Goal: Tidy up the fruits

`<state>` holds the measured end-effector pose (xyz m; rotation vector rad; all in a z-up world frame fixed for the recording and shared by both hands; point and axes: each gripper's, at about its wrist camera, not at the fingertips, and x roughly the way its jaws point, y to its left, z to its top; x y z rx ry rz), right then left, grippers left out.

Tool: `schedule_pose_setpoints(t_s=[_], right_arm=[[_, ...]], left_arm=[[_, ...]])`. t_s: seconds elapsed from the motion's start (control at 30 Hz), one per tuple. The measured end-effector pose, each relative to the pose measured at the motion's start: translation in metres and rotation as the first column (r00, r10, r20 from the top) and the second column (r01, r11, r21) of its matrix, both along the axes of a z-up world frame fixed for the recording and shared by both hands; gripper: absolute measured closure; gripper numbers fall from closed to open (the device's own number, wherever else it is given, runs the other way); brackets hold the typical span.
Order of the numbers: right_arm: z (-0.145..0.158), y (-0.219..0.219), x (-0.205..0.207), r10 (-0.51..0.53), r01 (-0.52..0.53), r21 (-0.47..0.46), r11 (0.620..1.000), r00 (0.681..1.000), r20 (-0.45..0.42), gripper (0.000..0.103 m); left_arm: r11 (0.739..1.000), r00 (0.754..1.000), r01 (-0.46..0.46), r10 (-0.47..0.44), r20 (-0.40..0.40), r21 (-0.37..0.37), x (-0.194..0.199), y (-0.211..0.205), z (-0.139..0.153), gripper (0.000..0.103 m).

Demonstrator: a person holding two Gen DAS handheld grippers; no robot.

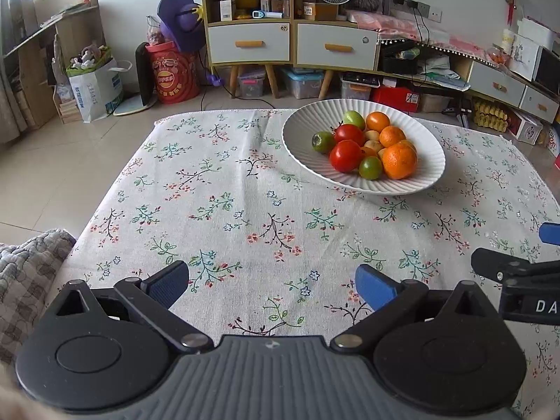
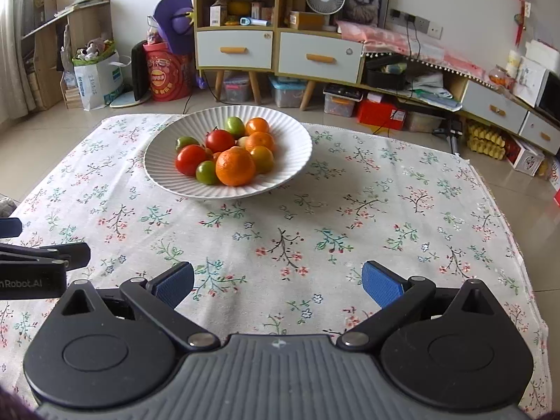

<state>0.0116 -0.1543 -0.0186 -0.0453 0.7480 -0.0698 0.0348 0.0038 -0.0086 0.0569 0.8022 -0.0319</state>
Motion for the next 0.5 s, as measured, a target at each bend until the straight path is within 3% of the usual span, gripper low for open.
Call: schedule_pose_setpoints(t_s=[0.5], right_arm=[[-0.0064,0.0019,-0.0022,-0.025,0.025,0.006,1.000,1.000,0.002,0.001]], left_arm=[[1.000,1.000,0.007,-0.007,0.017,0.009,-0.0030,-0.0049,0.0001,0.000]])
